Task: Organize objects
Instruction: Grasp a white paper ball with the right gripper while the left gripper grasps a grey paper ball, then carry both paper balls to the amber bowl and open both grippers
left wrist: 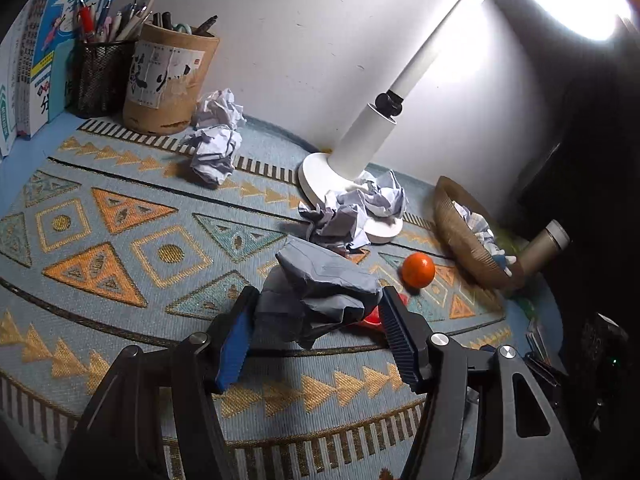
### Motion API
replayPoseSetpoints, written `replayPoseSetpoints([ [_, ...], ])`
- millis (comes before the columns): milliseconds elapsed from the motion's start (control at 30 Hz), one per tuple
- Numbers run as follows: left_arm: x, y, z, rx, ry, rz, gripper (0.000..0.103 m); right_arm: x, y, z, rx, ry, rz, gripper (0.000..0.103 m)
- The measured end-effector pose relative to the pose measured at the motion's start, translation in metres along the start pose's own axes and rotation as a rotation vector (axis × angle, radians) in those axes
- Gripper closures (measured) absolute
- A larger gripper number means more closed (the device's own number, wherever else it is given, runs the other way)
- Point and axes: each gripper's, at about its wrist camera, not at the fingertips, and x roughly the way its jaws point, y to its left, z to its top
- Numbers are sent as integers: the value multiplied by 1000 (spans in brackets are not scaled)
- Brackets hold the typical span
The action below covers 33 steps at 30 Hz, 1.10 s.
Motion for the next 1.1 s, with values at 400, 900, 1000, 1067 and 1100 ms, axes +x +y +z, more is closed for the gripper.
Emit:
replayPoseSetpoints([
  [400,10,-25,-16,124,47,-7,44,2,-3,-16,51,58,20,20],
  [900,16,-138,34,344,19,-80,44,-72,-93,51,250,-182,-106,54],
  [1000,42,-174,55,376,20,-113,44,-81,-134,77,343,-251,-161,54],
  [1067,63,-196,65,385,29,-133,44,-77,-160,93,406,-259,-206,54],
  [1100,74,-206,69,390,34,-134,44,-73,-171,99,438,-256,-208,54],
])
